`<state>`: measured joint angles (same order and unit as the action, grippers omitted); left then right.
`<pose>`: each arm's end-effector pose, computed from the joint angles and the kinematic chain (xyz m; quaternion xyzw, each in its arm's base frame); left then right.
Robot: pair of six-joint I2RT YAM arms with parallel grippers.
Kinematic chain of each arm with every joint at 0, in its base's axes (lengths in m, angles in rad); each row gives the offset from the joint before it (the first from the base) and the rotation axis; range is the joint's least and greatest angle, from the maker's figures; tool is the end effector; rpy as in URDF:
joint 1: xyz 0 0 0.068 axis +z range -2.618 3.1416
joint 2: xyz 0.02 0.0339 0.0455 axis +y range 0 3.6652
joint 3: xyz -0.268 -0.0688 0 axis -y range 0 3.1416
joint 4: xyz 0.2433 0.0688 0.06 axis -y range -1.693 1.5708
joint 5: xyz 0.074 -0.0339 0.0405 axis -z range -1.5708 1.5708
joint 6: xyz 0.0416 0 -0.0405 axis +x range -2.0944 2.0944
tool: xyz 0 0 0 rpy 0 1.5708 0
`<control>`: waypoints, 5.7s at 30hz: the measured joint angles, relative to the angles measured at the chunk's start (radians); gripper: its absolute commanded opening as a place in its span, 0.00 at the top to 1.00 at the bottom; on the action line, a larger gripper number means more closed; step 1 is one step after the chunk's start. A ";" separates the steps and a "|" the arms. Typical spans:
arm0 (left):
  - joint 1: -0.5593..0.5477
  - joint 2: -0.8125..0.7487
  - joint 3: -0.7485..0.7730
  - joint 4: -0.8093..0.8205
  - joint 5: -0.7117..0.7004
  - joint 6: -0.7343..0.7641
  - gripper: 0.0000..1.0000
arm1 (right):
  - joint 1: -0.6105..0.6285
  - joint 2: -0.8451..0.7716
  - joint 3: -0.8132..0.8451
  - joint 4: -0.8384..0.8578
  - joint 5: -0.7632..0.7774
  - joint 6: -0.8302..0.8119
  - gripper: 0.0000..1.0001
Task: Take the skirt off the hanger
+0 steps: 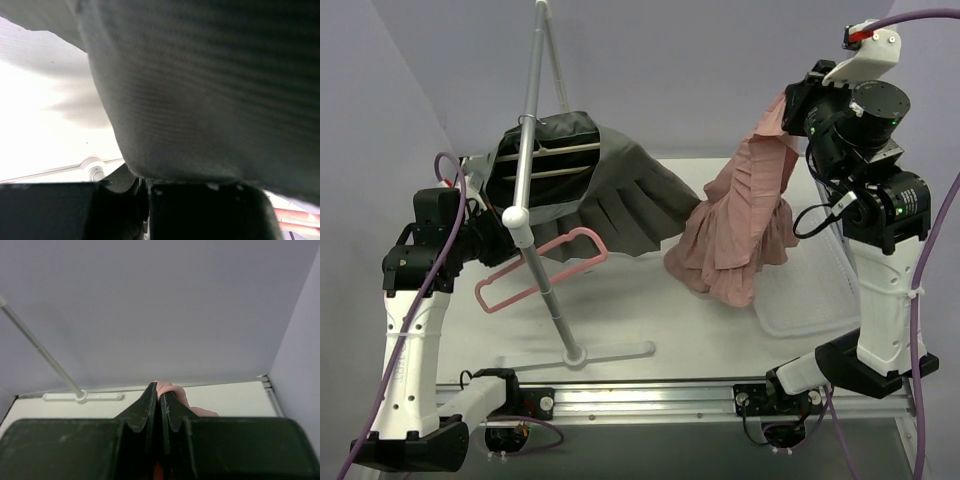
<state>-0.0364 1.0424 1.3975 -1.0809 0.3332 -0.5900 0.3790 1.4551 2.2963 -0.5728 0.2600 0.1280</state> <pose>0.1763 -0.0200 0.4106 -0.1804 0.8838 -0.2685 0.3381 0.2052 0.0702 0.6314 0.0271 0.6092 0.1217 0.7831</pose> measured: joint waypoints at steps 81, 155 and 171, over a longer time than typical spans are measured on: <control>-0.063 -0.051 -0.124 0.028 0.037 0.003 0.98 | -0.262 -0.409 -1.173 0.141 0.147 0.135 1.00; -0.068 -0.101 -0.030 -0.161 -0.169 0.190 0.98 | 0.701 -0.032 -0.679 0.109 -0.599 0.274 0.28; -0.068 -0.099 0.004 -0.191 -0.150 0.212 0.98 | 0.673 -0.017 -0.732 0.117 -0.629 0.204 0.42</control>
<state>-0.1040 0.9432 1.4017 -1.2716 0.1837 -0.3782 1.0519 1.4384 1.5642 -0.4553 -0.3687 0.3325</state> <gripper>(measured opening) 0.053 0.579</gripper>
